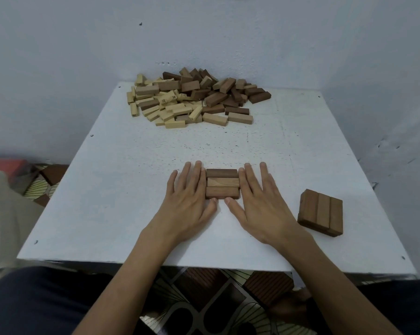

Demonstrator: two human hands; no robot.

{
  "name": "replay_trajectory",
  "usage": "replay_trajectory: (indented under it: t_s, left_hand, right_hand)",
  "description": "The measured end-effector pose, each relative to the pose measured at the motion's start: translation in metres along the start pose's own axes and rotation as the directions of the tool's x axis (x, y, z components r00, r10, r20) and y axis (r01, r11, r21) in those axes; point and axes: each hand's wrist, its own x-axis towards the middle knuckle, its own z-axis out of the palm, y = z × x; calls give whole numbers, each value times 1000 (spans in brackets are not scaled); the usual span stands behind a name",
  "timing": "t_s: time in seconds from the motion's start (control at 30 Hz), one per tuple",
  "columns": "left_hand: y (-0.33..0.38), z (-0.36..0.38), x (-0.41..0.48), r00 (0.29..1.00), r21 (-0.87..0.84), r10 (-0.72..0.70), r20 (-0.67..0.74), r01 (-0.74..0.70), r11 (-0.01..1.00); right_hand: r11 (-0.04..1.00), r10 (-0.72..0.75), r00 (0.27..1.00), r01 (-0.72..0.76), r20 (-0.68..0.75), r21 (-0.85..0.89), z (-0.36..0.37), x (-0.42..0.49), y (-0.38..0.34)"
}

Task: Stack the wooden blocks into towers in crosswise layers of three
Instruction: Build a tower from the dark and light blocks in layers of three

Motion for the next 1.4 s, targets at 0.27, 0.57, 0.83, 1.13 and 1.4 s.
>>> replay_trajectory:
  t_s: [0.27, 0.57, 0.83, 1.13, 1.4]
  left_hand:
    - [6, 3, -2, 1000, 19, -19, -17, 19, 1000]
    - [7, -2, -2, 998, -44, -37, 53, 40, 998]
    - [3, -5, -1, 993, -24, -33, 113, 36, 999]
    - [-17, -17, 3, 993, -152, -19, 113, 37, 988]
    - [-32, -25, 17, 994, -469, 102, 29, -77, 880]
  right_hand:
    - [1000, 3, 1000, -3, 17, 14, 0, 1, -2]
    - [999, 31, 998, -32, 60, 18, -2, 1, -6]
    - [999, 27, 997, -29, 76, 29, -4, 0, -6]
    - [952, -49, 998, 34, 42, 305, -24, 1, 2]
    - [915, -108, 987, 53, 117, 401, -43, 8, 10]
